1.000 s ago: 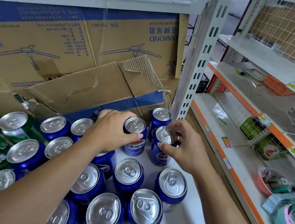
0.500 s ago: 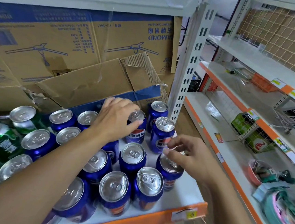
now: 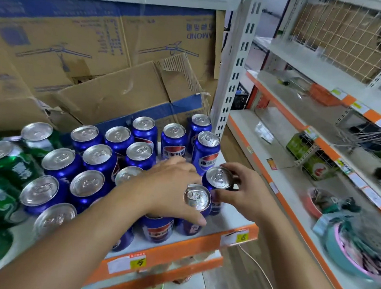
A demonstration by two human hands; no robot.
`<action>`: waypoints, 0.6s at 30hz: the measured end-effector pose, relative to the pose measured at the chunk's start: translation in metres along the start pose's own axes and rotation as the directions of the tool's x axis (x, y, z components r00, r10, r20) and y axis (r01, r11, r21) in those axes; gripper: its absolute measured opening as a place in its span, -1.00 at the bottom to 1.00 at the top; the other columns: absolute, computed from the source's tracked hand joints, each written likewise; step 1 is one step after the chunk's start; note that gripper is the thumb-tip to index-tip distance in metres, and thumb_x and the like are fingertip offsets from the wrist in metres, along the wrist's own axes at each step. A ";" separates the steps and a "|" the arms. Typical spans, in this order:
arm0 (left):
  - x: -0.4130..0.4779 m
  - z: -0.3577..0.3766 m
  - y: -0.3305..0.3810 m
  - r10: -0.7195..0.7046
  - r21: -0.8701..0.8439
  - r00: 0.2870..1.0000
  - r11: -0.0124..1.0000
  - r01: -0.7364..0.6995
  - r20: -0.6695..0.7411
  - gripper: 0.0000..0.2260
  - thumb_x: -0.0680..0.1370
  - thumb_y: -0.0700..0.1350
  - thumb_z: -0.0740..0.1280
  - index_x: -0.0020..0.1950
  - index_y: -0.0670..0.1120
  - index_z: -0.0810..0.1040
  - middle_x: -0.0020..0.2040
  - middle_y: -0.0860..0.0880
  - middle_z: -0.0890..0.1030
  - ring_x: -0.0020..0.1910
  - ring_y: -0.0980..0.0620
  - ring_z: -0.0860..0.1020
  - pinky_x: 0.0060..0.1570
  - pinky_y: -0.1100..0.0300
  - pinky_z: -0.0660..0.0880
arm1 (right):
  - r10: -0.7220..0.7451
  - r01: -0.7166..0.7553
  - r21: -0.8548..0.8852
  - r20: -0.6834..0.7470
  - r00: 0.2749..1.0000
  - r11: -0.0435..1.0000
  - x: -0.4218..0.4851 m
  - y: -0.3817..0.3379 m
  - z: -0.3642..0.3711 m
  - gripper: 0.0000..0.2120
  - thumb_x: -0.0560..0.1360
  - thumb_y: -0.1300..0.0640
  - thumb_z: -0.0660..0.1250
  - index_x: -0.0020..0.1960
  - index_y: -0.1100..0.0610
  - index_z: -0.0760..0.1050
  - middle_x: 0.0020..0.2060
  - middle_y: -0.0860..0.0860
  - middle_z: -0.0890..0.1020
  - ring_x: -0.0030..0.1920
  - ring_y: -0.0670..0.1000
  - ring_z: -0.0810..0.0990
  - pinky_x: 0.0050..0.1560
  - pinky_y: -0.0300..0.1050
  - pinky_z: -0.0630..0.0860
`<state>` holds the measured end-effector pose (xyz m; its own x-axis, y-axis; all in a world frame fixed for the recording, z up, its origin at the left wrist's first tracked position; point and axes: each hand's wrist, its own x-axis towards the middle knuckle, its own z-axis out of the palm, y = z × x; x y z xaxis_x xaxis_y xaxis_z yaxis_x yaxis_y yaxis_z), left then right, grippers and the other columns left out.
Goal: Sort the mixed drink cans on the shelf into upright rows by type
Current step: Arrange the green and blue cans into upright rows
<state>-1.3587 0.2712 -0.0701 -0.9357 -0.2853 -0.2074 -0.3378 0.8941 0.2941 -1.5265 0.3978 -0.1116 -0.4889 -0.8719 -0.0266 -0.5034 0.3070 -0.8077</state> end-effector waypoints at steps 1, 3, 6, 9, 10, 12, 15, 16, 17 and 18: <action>-0.001 0.003 0.001 -0.002 0.014 1.000 1.000 0.002 -0.030 -0.34 0.29 0.41 0.38 0.30 0.15 0.43 0.31 0.16 0.36 0.36 0.10 0.17 0.37 0.01 0.24 | -0.007 0.007 -0.006 -0.023 1.000 1.000 0.001 -0.001 0.000 -0.53 0.26 0.13 0.59 0.11 -0.05 0.52 -0.04 -0.15 0.63 -0.02 -0.15 0.60 0.02 -0.05 0.58; -0.004 0.007 0.001 -0.023 0.015 0.998 1.000 0.024 -0.065 -0.31 0.30 0.40 0.38 0.35 0.14 0.40 0.36 0.15 0.33 0.41 0.09 0.13 0.41 -0.01 0.20 | -0.028 0.027 -0.010 -0.059 0.998 1.000 0.007 -0.005 -0.001 -0.57 0.28 0.16 0.58 0.08 -0.03 0.52 -0.05 -0.16 0.62 -0.03 -0.15 0.59 0.00 -0.11 0.56; -0.006 0.006 0.005 -0.060 0.000 0.994 0.998 0.060 -0.087 -0.32 0.32 0.35 0.41 0.37 0.11 0.41 0.39 0.14 0.32 0.44 0.10 0.11 0.43 0.06 0.16 | -0.061 0.060 -0.027 -0.063 0.996 0.998 0.020 -0.009 -0.003 -0.57 0.29 0.19 0.58 0.06 -0.06 0.50 -0.07 -0.18 0.60 -0.05 -0.19 0.57 -0.09 -0.28 0.49; -0.005 0.001 0.010 -0.069 -0.012 0.991 0.998 0.068 -0.119 -0.42 0.33 0.31 0.44 0.27 0.10 0.49 0.33 0.12 0.37 0.38 0.11 0.19 0.37 0.14 0.20 | -0.070 0.070 -0.034 -0.023 0.997 0.997 0.034 -0.003 -0.004 -0.58 0.28 0.17 0.59 0.06 -0.04 0.52 -0.08 -0.16 0.61 -0.06 -0.18 0.58 -0.15 -0.31 0.46; -0.004 0.000 0.012 -0.075 -0.021 0.989 0.997 0.073 -0.125 -0.45 0.32 0.31 0.45 0.22 0.10 0.51 0.28 0.13 0.39 0.35 0.12 0.23 0.36 0.14 0.21 | -0.075 0.075 -0.035 -0.008 0.997 0.997 0.038 -0.001 -0.004 -0.57 0.28 0.15 0.59 0.08 -0.02 0.53 -0.07 -0.15 0.62 -0.06 -0.17 0.58 -0.15 -0.31 0.45; -0.001 -0.001 0.015 -0.090 -0.049 0.988 0.995 0.084 -0.124 -0.49 0.30 0.31 0.45 0.15 0.12 0.54 0.16 0.16 0.42 0.26 0.13 0.29 0.34 0.11 0.23 | -0.093 0.094 -0.044 0.024 0.995 0.995 0.043 0.002 -0.006 -0.57 0.27 0.13 0.60 0.08 0.00 0.54 -0.07 -0.15 0.63 -0.07 -0.18 0.58 -0.17 -0.33 0.44; 0.005 -0.004 0.021 -0.124 -0.057 0.985 0.991 0.118 -0.122 -0.53 0.28 0.30 0.46 0.10 0.12 0.55 0.06 0.16 0.45 0.16 0.13 0.35 0.30 0.10 0.25 | -0.117 0.119 -0.031 0.048 0.992 0.992 0.050 0.004 -0.009 -0.57 0.25 0.12 0.62 0.06 0.02 0.56 -0.08 -0.13 0.64 -0.09 -0.19 0.58 -0.16 -0.35 0.46; 0.006 -0.005 0.022 -0.135 -0.054 0.983 0.990 0.129 -0.128 -0.54 0.30 0.28 0.47 0.10 0.11 0.56 0.05 0.14 0.45 0.14 0.13 0.35 0.28 0.13 0.26 | -0.120 0.122 -0.027 0.049 0.992 0.992 0.052 0.004 -0.011 -0.56 0.24 0.12 0.62 0.05 0.01 0.55 -0.09 -0.14 0.63 -0.10 -0.21 0.58 -0.18 -0.41 0.44; 0.008 -0.006 0.024 -0.144 -0.052 0.980 0.989 0.138 -0.134 -0.55 0.31 0.26 0.48 0.10 0.10 0.56 0.05 0.13 0.46 0.13 0.12 0.36 0.23 0.17 0.26 | -0.122 0.123 -0.020 0.046 0.992 0.992 0.053 0.004 -0.012 -0.56 0.24 0.13 0.63 0.04 0.00 0.54 -0.10 -0.15 0.62 -0.11 -0.24 0.57 -0.21 -0.44 0.43; 0.009 -0.007 0.025 -0.155 -0.055 0.978 0.987 0.149 -0.136 -0.56 0.31 0.25 0.48 0.11 0.10 0.56 0.04 0.12 0.47 0.12 0.12 0.36 0.18 0.19 0.26 | -0.126 0.126 -0.007 0.043 0.991 0.992 0.053 0.005 -0.013 -0.56 0.23 0.14 0.63 0.02 -0.02 0.53 -0.12 -0.15 0.62 -0.13 -0.26 0.56 -0.22 -0.45 0.43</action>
<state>-1.3761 0.2887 -0.0585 -0.8769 -0.4652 -0.1214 -0.4787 0.8213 0.3105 -1.5643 0.3579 -0.1092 -0.3906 -0.9192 0.0500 -0.5664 0.1972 -0.8002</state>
